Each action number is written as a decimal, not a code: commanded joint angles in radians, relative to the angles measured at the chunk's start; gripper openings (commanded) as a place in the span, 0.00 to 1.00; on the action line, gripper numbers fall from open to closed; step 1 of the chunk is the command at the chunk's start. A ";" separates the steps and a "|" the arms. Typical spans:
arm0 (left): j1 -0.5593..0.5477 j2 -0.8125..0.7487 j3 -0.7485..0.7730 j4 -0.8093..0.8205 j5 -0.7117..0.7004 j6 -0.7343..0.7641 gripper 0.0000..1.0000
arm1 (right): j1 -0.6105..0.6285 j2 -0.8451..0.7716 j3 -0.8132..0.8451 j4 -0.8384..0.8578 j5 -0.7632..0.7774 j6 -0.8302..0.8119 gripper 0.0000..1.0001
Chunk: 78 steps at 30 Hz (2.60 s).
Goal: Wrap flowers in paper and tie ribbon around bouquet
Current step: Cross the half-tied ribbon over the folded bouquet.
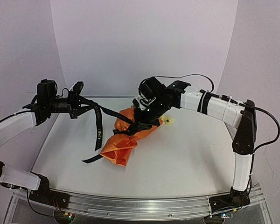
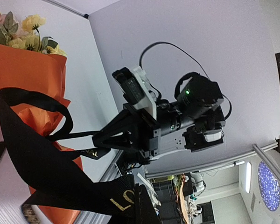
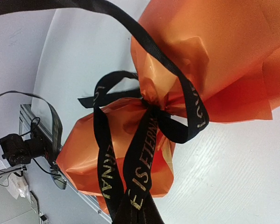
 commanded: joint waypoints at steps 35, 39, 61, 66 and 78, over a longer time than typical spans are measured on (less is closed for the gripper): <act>-0.278 0.075 -0.117 0.356 -0.570 -0.316 0.00 | -0.179 -0.172 -0.443 0.077 -0.070 -0.066 0.04; -0.264 0.084 -0.092 0.315 -0.544 -0.278 0.00 | -0.171 -0.188 -0.449 -0.001 0.030 -0.120 0.06; -0.262 0.075 -0.045 0.295 -0.465 -0.245 0.00 | -0.080 -0.210 -0.488 -0.036 0.142 0.002 0.52; -0.262 0.077 -0.046 0.304 -0.459 -0.244 0.00 | -0.068 -0.182 -0.508 0.036 0.153 0.055 0.53; -0.262 0.073 -0.055 0.322 -0.450 -0.251 0.00 | -0.067 -0.129 -0.479 0.098 0.169 0.125 0.11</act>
